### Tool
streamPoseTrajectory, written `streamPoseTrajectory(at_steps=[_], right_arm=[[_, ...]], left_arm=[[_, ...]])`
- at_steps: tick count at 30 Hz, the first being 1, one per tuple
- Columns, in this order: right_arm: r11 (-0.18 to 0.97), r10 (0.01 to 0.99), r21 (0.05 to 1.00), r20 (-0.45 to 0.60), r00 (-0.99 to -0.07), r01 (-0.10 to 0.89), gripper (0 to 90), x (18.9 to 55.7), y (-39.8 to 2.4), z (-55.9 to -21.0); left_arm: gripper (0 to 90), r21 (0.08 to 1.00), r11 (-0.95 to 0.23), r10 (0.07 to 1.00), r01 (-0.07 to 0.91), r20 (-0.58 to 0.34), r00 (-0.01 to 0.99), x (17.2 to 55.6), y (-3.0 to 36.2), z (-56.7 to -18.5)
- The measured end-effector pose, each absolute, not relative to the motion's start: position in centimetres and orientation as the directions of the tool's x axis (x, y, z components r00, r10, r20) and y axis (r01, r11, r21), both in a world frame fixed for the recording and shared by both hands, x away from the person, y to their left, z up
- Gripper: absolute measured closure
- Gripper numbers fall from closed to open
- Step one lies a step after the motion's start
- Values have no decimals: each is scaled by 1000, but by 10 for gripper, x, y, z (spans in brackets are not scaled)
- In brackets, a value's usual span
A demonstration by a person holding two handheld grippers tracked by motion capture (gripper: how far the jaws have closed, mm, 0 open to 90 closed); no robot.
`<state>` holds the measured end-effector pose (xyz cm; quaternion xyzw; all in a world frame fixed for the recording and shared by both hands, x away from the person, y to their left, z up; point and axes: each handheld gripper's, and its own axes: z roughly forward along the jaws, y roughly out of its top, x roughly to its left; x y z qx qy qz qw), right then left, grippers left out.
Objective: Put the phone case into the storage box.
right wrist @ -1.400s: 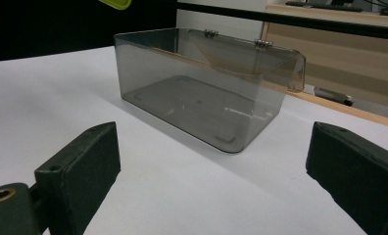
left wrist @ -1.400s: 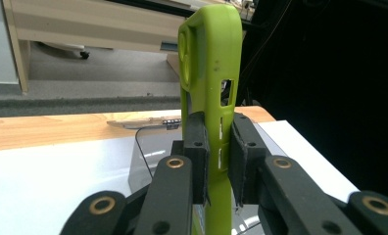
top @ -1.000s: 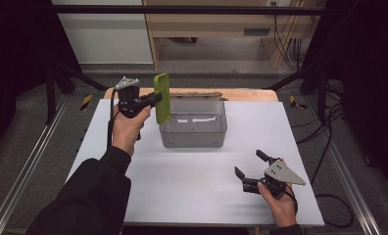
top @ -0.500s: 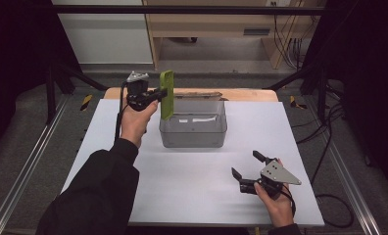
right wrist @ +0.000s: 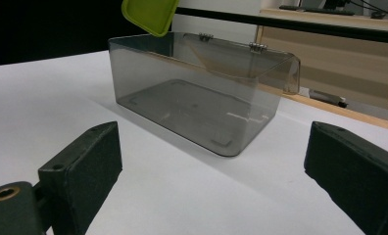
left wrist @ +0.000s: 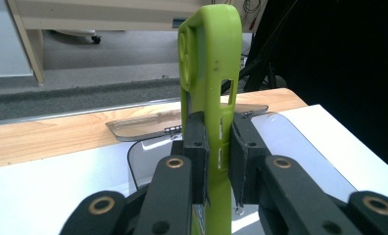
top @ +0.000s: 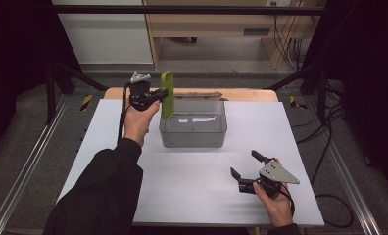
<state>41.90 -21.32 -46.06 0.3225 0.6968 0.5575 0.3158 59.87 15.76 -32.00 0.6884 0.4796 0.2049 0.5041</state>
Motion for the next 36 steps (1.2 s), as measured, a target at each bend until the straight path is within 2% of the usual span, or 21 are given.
streamPoseTrajectory(at_steps=[14, 21, 36], right_arm=[[176, 797, 980, -87, -597, 92, 70, 417, -212, -460], [176, 797, 980, -87, -598, 92, 67, 417, -213, -460], [189, 793, 977, -91, -602, 101, 65, 417, -211, -461]], left_arm=[[795, 881, -45, 871, 471, -197, 451, 602, 148, -331], [795, 878, -108, 871, 466, -143, 471, 601, 137, -336], [795, 871, -96, 880, 482, -153, 451, 604, 142, -345]])
